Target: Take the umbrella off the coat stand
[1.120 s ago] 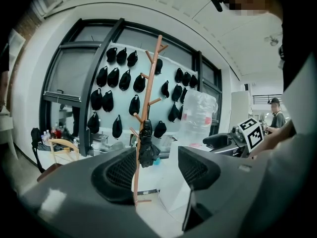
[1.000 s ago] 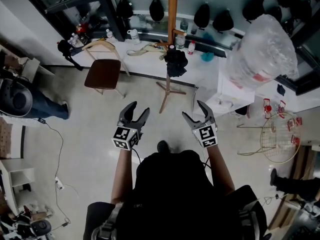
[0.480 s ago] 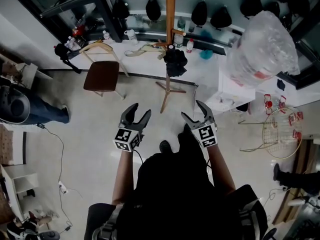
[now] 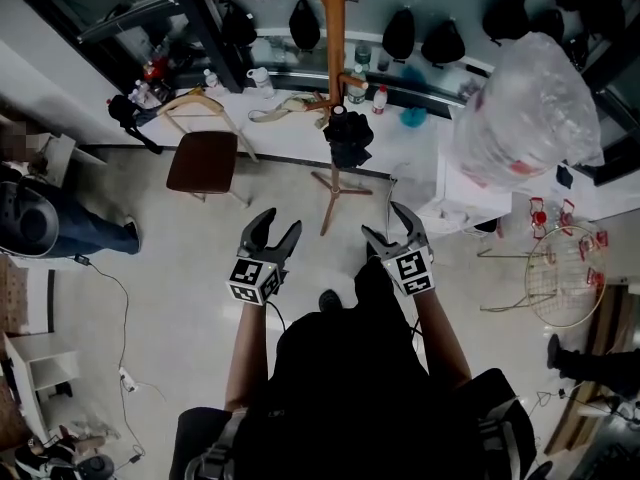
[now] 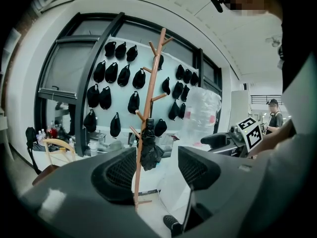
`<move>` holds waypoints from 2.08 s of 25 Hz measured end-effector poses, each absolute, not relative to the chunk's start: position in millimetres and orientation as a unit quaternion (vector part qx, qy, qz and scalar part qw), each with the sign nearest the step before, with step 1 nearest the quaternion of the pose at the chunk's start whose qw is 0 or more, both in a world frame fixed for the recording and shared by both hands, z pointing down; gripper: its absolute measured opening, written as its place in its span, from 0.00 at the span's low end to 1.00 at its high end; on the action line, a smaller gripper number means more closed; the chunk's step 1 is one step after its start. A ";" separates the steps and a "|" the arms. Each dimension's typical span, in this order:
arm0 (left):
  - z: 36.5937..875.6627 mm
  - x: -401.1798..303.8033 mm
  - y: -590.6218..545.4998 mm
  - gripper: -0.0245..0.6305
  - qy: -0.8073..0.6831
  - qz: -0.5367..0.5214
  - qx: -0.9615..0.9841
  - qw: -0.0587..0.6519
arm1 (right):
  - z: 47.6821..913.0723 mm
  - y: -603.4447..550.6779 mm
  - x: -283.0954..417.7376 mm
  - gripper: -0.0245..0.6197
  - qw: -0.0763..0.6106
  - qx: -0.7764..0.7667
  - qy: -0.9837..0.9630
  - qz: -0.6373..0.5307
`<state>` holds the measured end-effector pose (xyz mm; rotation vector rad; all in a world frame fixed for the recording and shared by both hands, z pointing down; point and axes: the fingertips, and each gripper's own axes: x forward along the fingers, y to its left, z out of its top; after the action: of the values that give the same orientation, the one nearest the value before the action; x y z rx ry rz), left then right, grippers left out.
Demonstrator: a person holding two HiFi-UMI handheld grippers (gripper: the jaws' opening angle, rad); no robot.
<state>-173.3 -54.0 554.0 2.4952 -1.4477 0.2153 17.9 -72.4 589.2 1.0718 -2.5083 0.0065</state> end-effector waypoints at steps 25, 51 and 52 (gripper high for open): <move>543.0 -175.8 -162.0 0.44 -0.577 0.053 0.804 0.137 | 590.1 -212.3 -19.4 0.57 0.232 0.245 -0.941 -0.028; 541.3 -188.5 -239.0 0.44 -0.597 0.057 0.790 0.128 | 620.0 -284.9 -49.2 0.57 0.271 0.191 -0.942 -0.051; 539.5 -191.4 -244.3 0.44 -0.591 0.060 0.795 0.125 | 619.6 -284.6 -51.7 0.57 0.270 0.198 -0.941 -0.047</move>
<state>-191.4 -244.3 539.5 2.3153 -1.7214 0.1735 -51.7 -284.6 619.6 0.5330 -2.5364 -0.1271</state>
